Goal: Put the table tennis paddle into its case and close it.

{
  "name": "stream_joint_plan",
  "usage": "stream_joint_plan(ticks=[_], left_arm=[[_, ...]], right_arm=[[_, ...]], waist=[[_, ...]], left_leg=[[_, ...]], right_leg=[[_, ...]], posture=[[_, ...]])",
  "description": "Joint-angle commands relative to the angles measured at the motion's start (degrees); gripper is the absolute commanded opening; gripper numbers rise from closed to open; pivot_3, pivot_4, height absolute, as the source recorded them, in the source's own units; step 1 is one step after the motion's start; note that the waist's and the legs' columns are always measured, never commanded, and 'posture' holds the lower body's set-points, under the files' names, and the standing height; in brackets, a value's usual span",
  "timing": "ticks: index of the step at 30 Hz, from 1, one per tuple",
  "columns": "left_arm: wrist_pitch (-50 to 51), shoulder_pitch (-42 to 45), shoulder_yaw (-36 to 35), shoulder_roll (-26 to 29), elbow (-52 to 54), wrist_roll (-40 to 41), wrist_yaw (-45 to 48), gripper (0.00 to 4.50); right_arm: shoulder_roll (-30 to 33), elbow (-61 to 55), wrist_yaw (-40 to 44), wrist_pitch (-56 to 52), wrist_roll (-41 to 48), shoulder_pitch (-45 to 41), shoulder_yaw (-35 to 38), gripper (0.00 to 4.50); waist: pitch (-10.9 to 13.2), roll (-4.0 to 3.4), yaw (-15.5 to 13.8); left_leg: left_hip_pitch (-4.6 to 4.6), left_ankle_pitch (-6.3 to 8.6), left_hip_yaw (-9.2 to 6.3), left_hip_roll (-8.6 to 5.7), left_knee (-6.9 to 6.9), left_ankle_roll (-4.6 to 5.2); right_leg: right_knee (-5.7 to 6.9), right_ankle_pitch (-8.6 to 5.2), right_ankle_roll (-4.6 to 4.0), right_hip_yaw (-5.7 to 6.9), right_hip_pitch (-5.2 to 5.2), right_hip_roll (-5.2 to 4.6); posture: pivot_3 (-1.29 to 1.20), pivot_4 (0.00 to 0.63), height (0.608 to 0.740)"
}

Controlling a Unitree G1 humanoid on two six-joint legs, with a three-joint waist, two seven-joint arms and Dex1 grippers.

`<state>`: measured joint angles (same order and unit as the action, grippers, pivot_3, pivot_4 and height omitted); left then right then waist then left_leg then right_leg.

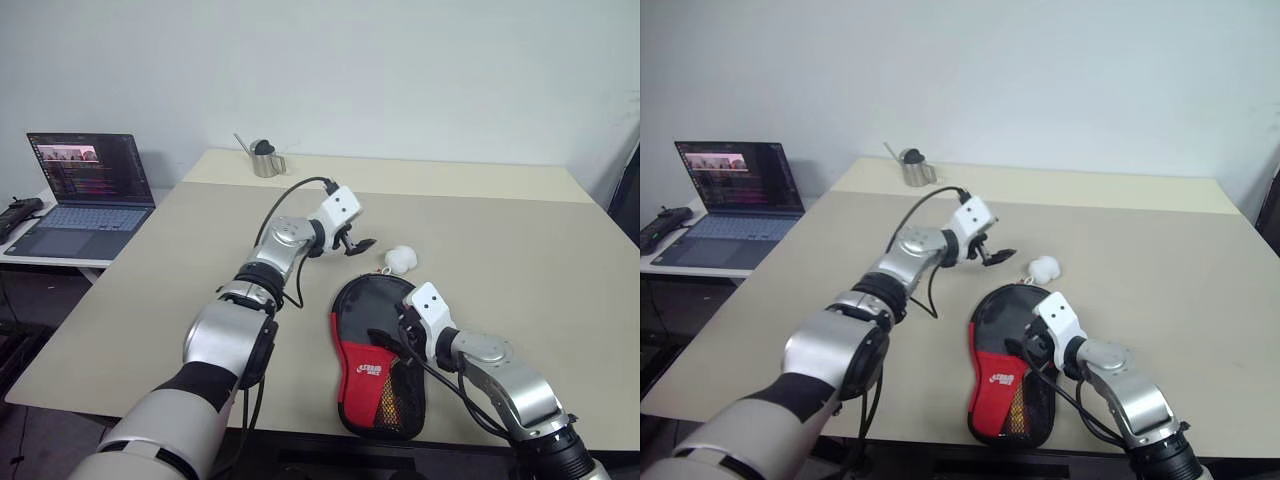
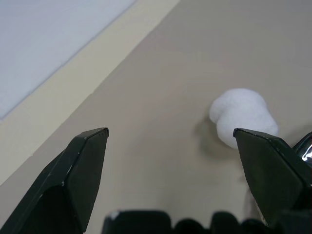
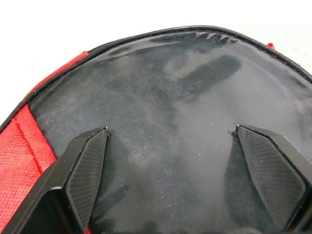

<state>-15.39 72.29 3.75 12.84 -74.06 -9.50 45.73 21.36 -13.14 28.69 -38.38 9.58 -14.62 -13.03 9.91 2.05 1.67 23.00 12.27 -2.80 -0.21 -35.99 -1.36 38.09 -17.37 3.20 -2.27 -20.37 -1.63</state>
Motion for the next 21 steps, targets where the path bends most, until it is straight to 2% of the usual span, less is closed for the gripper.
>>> stream_joint_plan(ticks=[1, 6, 9, 14, 21], left_arm=[[0.31, -2.16, -2.51, 1.52, 4.28, 4.20, 6.54, 4.47], [5.71, -7.15, -4.04, 2.92, 11.75, 10.34, 19.94, 4.47], [12.52, -18.82, -1.26, 5.38, 30.44, 14.49, 29.54, 4.47], [21.14, -29.02, 0.21, 6.86, 49.66, 16.76, 26.86, 4.47], [25.55, -33.98, 1.62, 6.34, 59.51, 18.50, 22.42, 4.47]], right_arm=[[1.51, 4.58, -0.14, -2.39, -1.89, 1.77, -1.06, 4.50], [1.88, 3.93, 0.11, -2.69, -1.60, 1.72, -0.69, 4.50], [3.04, 0.48, 1.87, -3.88, 0.62, 2.35, 1.00, 4.50], [4.54, -7.35, 6.19, -5.92, 8.10, 2.83, 6.55, 4.50], [3.79, -14.44, 8.55, -10.16, 20.56, -1.97, 15.15, 4.50]], waist=[[0.00, 0.00, 0.01], [0.00, 0.00, 0.01], [-0.04, -0.09, 0.15], [0.02, -0.11, -0.29], [0.20, -0.34, -0.10]], left_leg=[[0.00, 0.00, 0.01, 0.00, 0.00, 0.00], [0.01, 0.00, -0.01, 0.02, 0.00, 0.00], [0.00, 0.00, 0.02, 0.05, 0.03, 0.00], [0.15, 0.02, -0.14, 0.08, 0.04, -0.03], [0.32, 0.02, -0.23, -0.01, -0.02, -0.03]], right_leg=[[0.00, 0.00, -0.01, 0.00, 0.00, 0.00], [0.00, 0.11, -0.21, 0.01, 0.00, 0.00], [-0.01, 0.09, -0.27, -0.02, 0.02, -0.04], [-0.03, 0.04, -0.37, -0.03, -0.06, -0.12], [-0.02, 0.04, -0.37, 0.08, -0.16, -0.38]], posture=[[0.00, 0.150, 0.740], [0.00, 0.150, 0.740], [0.00, 0.150, 0.740], [0.00, 0.150, 0.740], [0.00, 0.150, 0.740]])
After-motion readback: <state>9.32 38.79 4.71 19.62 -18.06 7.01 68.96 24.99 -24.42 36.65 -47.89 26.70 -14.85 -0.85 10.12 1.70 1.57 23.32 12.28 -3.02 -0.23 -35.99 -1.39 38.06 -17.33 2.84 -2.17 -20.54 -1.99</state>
